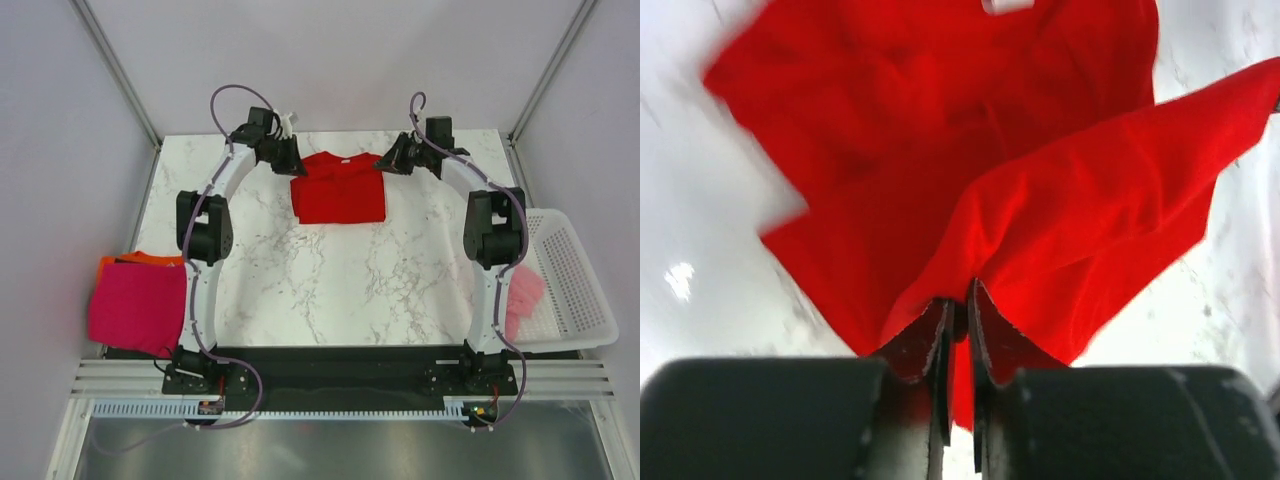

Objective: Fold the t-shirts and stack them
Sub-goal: Fold the tshirt, then neatly place the folded tshirt to the corner

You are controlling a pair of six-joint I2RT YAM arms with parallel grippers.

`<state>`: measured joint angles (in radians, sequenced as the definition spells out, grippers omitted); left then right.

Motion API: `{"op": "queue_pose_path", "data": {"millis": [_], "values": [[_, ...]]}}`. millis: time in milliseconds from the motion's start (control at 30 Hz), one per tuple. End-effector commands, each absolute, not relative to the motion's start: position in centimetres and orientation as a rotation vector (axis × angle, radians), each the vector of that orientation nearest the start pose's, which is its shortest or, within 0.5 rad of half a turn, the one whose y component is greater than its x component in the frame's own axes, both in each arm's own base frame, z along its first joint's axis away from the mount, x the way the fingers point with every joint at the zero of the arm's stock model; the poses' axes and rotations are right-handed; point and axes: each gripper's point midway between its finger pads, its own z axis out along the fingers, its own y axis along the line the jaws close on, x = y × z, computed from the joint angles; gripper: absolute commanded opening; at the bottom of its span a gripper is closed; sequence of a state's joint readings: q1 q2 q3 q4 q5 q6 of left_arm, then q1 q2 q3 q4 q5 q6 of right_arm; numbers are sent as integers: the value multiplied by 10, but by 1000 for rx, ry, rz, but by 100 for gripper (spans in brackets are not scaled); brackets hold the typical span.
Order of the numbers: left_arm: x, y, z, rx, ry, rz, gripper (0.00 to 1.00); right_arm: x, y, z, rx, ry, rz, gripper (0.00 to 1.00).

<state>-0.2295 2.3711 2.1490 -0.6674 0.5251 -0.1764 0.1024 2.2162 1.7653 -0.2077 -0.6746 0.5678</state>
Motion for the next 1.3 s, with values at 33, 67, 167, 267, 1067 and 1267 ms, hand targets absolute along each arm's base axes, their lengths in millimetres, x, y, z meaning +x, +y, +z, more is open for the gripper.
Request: {"op": "queue_pose_path", "data": {"millis": [33,67,167,267,1067,1267], "values": [[604,-223,117,390,2224,-694,36,610,183,134,56,2098,1041,14],[615,-220,119,372,2195,-659,47,624,185,149,1,2038,1009,26],[643,-215,139,340,2082,-592,62,649,175,157,-25,1977,885,48],[646,-202,177,281,2027,-566,68,648,168,192,-87,1916,806,53],[515,-180,50,3,2539,-1190,76,531,213,67,-192,2323,1062,57],[516,-199,21,-9,2553,-1293,75,526,211,30,-163,2404,1008,58]]}}
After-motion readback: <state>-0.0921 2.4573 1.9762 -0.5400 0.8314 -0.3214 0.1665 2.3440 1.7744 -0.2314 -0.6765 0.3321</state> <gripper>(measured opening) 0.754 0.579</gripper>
